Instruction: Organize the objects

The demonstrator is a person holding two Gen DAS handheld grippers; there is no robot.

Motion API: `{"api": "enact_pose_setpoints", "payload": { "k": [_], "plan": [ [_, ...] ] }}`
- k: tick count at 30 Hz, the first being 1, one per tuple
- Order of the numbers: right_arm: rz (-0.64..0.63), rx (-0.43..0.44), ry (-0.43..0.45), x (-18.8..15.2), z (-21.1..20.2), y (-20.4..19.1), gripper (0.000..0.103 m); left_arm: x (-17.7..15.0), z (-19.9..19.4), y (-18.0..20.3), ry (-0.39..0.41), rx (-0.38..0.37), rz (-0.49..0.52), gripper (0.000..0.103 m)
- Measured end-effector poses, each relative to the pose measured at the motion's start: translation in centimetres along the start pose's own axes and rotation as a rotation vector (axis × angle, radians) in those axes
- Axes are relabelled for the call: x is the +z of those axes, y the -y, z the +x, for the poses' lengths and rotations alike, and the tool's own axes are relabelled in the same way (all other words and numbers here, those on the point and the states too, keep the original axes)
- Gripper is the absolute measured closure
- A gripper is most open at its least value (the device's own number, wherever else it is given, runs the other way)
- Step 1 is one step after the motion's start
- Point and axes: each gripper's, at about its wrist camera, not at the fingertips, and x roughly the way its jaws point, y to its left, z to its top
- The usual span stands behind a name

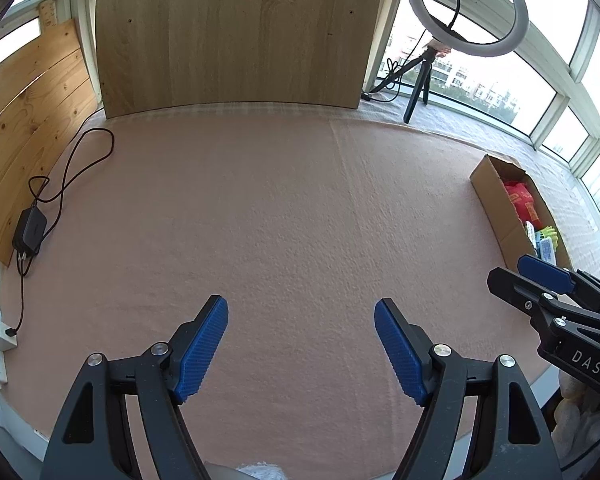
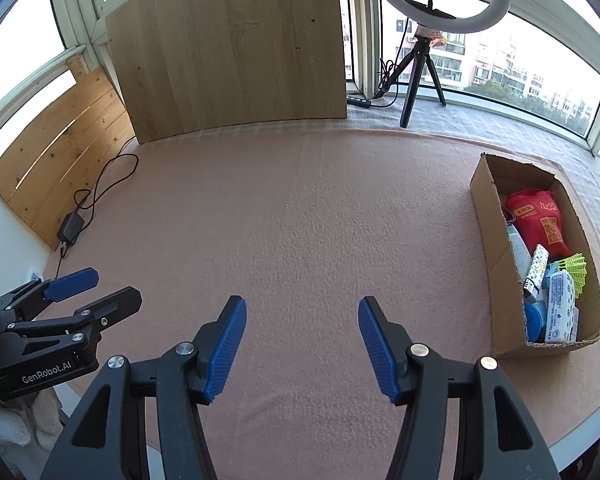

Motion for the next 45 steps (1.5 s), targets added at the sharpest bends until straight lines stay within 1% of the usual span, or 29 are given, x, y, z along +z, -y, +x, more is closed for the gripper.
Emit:
{"api": "enact_pose_setpoints", "payload": {
  "k": [17, 45],
  "plan": [
    [0.026, 0.014, -0.015, -0.22, 0.28, 0.51, 0.048, -0.02, 0.12, 0.29, -0.007, 0.002, 0.004, 0.024],
    [0.021, 0.018, -0.025, -0.27, 0.35, 0.63, 0.048, -0.14, -0.19, 0.54, -0.001, 0.001, 0.006, 0.023]
  ]
}}
